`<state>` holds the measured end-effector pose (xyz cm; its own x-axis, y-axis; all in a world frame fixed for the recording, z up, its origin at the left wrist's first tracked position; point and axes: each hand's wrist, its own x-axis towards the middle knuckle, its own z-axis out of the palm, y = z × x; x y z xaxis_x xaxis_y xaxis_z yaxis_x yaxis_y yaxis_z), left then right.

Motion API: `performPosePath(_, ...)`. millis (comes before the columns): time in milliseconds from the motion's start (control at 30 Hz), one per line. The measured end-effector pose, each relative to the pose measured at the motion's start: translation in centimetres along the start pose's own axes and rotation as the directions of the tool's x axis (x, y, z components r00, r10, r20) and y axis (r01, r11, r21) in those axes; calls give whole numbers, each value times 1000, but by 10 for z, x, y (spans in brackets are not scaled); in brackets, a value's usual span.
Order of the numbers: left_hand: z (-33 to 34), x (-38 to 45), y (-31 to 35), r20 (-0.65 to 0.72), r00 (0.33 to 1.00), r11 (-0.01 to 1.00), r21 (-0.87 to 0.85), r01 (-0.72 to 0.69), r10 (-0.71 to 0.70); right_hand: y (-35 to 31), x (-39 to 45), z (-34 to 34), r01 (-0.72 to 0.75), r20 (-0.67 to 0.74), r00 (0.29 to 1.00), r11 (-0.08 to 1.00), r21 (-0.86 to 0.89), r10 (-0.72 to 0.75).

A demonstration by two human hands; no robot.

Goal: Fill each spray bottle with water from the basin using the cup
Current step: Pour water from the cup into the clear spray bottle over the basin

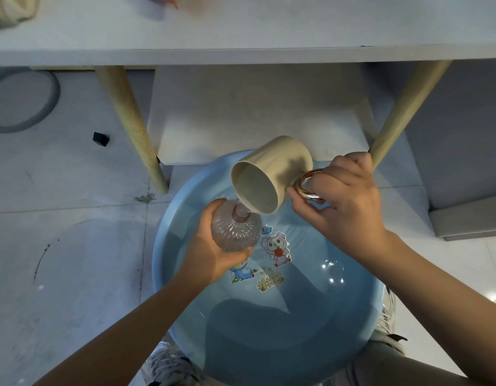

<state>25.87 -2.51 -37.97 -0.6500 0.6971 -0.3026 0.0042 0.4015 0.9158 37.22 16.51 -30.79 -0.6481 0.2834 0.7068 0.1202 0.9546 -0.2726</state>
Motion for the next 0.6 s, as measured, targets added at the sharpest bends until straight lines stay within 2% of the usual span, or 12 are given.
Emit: performPosePath(600,-1,1,-2,16,1000,1000,-29,3,-3,-1,2,0,75,-19,997,997,-36,-76)
